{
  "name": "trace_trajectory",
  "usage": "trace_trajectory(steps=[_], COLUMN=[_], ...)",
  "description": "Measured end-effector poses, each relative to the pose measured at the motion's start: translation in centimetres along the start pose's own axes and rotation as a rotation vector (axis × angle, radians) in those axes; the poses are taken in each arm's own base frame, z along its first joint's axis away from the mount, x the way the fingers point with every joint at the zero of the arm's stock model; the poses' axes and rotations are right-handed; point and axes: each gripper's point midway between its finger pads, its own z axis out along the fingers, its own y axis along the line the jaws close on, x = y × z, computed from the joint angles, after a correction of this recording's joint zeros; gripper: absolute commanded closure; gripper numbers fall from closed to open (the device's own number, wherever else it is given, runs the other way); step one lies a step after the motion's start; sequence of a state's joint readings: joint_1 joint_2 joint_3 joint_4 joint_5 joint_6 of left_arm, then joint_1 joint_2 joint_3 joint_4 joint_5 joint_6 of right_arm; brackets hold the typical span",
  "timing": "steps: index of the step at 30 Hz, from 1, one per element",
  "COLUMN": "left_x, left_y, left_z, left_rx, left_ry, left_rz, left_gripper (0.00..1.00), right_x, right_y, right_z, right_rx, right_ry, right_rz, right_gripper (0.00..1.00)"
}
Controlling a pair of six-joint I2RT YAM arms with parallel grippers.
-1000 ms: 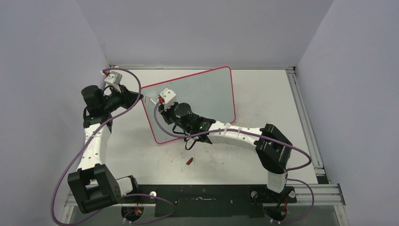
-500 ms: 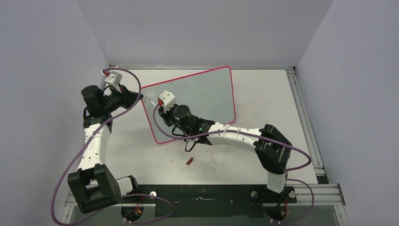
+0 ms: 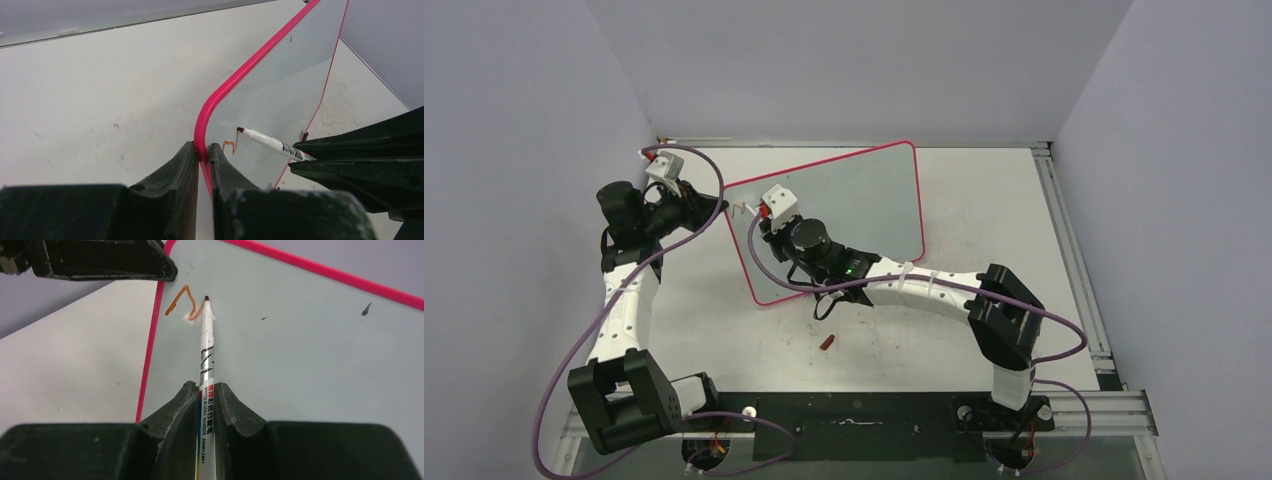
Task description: Write a sentence on the whiteboard
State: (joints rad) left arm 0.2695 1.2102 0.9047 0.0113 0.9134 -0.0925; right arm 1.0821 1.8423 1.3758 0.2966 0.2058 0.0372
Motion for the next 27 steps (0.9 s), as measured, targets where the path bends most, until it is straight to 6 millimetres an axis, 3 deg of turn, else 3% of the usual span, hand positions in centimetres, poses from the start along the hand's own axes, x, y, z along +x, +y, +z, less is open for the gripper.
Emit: trace_trajectory(steps=[9, 20, 27], left_x=[-0.1, -0.1, 0.0], left_y=[-0.2, -0.2, -0.1], left_z=[-0.1, -0.1, -0.1], left_rx=[0.004, 0.004, 0.002], left_ry=[-0.002, -0.002, -0.001], left_rz=[0.003, 0.003, 0.002], left_gripper=[1.0, 1.0, 1.0], right_x=[-2.2, -1.6, 0.5], right_y=[-0.6, -0.7, -0.5], right_z=[0.3, 0.2, 0.0], right_rx=[0.034, 0.036, 0.032], right_ry=[-0.035, -0.016, 0.026], right_rz=[0.011, 0.01, 0.018], right_gripper=[0.95, 0.95, 0.95])
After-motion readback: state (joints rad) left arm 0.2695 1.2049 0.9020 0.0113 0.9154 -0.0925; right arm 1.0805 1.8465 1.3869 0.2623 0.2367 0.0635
